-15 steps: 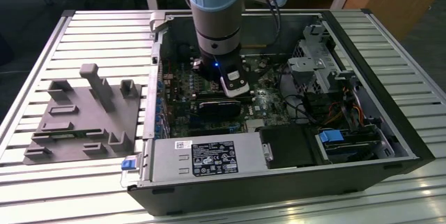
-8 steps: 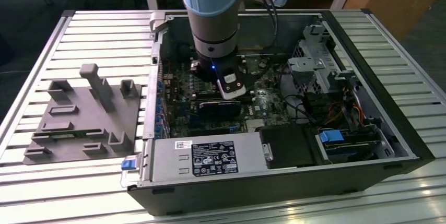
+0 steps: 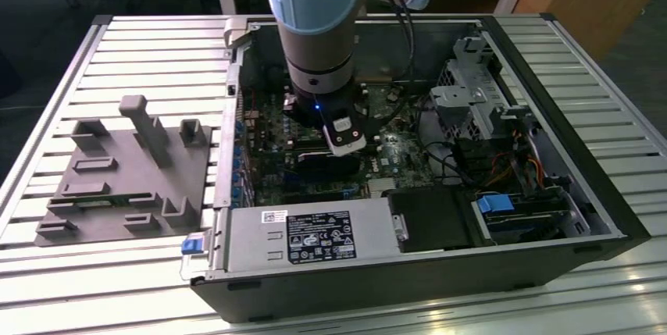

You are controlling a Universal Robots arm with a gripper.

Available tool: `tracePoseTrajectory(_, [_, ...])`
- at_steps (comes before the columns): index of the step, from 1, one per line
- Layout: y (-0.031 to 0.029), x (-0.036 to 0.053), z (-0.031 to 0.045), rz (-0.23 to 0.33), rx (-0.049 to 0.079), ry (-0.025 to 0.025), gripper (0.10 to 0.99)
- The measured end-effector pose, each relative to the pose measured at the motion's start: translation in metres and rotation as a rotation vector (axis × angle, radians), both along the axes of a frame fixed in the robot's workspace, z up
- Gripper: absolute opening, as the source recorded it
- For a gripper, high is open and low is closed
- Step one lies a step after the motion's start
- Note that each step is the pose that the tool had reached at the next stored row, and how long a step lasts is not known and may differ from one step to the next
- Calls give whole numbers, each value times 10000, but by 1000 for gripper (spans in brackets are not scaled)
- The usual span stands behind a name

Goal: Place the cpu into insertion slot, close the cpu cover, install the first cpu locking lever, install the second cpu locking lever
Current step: 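Install the second cpu locking lever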

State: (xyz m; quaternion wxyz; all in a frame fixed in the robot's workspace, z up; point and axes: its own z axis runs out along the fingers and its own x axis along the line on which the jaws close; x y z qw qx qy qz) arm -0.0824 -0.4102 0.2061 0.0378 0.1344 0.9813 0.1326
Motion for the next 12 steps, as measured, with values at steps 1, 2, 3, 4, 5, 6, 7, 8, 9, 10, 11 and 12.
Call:
tracePoseTrajectory(1, [0,-13,-8,1,31,-1,102])
tracePoseTrajectory(2, [0,-27,-15,2,61,-1,102])
tracePoseTrajectory(3, [0,-44,-22,2,90,-1,102])
tracePoseTrajectory(4, [0,-57,-28,4,114,0,102])
tracePoseTrajectory(5, [0,-67,-34,4,134,-1,102])
tracePoseTrajectory(6, [0,-75,-39,4,152,-1,102])
tracePoseTrajectory(7, [0,-83,-44,5,170,-2,102])
tracePoseTrajectory(8, [0,-91,-48,5,186,-1,102])
tracePoseTrajectory(9, [0,-100,-52,5,202,-2,102])
tracePoseTrajectory(10, [0,-108,-57,6,217,-2,102])
tracePoseTrajectory(11, [1,-114,-61,6,231,-2,102])
tracePoseTrajectory(12, [1,-118,-65,6,241,-2,102])
